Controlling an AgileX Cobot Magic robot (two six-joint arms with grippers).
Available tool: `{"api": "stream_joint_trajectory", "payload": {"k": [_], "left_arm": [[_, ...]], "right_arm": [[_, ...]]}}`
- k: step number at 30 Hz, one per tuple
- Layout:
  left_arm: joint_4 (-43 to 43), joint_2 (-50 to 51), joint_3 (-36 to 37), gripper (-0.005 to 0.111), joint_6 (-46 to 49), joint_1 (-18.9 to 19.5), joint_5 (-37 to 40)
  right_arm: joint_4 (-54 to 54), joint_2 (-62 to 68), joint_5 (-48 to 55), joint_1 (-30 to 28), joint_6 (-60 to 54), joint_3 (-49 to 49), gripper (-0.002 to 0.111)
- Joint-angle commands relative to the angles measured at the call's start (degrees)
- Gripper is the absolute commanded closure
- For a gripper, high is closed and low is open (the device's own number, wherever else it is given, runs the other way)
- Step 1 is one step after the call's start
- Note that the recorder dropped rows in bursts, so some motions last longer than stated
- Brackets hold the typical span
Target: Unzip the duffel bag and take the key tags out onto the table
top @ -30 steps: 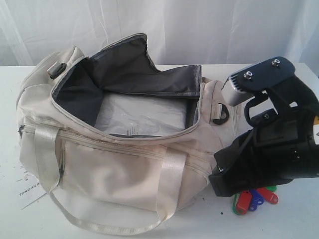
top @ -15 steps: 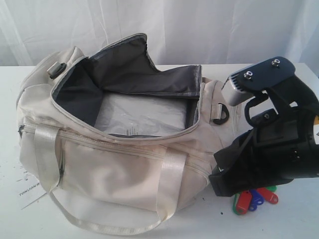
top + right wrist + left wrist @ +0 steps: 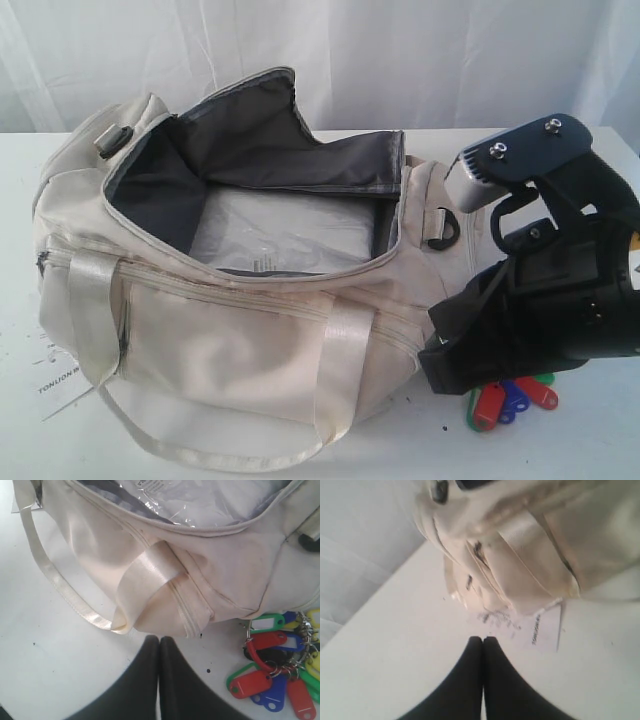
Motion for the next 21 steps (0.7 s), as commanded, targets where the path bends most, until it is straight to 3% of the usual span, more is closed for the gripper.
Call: {"api": "stream_joint_trajectory", "payload": {"k": [1,6,11,14,21], "left_arm": [[6.58,-0.47,7.77,0.107,0.09,0.24,0.09],[11.38,-0.47,16.24,0.107,0.09,0.24,0.09],[11.63,-0.47,18.62,0.107,-0.46,0.24,-22.22],[11.63,-0.47,18.62,0.107,-0.46,0.24,-31.53],[11.63,-0.47,18.62,0.107,-0.46,0.24,-35.53]], "right_arm": [[-0.14,-0.33,-0.63,-0.13,-0.66,0.12,0.108],[-0.14,-0.33,-0.63,-0.13,-0.66,0.12,0.108],[-0.14,-0.33,-0.74,-0.13,-0.66,0.12,0.108],[-0.14,-0.33,-0.74,-0.13,-0.66,0.12,0.108],[-0.14,-0.33,-0.63,-0.13,-0.66,0.12,0.108]]}}
